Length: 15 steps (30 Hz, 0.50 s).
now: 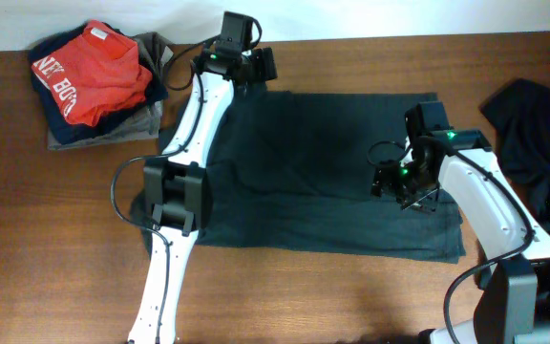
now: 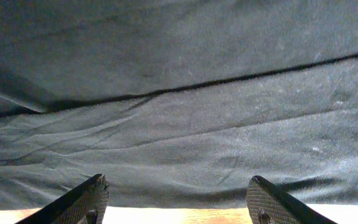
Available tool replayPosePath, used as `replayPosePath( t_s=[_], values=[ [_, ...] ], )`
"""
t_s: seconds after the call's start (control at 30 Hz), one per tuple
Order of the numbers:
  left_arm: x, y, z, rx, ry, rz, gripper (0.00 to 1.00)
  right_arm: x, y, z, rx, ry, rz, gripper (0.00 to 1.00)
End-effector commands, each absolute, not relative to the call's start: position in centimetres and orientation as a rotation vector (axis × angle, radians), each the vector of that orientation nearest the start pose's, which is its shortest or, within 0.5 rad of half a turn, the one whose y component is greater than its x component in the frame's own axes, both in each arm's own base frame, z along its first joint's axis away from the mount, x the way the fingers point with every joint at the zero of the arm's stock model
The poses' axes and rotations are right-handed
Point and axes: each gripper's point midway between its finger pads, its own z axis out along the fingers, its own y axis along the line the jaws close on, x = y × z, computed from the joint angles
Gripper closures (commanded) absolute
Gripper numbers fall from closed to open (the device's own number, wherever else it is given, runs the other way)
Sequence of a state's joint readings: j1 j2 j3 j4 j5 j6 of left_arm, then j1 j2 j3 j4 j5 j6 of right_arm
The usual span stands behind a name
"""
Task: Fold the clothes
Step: 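Lower both grippers onto the shirt's top edge to grasp it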
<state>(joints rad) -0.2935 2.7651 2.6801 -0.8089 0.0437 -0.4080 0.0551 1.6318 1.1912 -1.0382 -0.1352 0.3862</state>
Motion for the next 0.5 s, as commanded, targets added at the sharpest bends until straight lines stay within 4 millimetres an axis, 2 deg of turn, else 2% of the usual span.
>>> replayPosePath(
  t_s=[0.0, 0.2, 0.3, 0.47],
  values=[
    [63.9, -19.2, 2.7, -0.131, 2.533, -0.312, 0.16, 30.5, 4.0, 8.3, 0.506, 3.025, 0.211, 0.25],
    [63.9, -18.8, 1.9, -0.143, 2.539, -0.274, 0.21, 30.7, 4.0, 8.3, 0.504, 3.017, 0.212, 0.24],
    [63.9, -18.7, 1.9, -0.143, 2.538, -0.272, 0.30, 31.0, 3.6, 8.3, 0.503, 3.003, 0.185, 0.25],
    [64.0, -18.5, 2.0, -0.134, 2.534, -0.254, 0.75, 32.8, 1.9, 8.6, 0.503, 2.917, 0.060, 0.25]
  ],
)
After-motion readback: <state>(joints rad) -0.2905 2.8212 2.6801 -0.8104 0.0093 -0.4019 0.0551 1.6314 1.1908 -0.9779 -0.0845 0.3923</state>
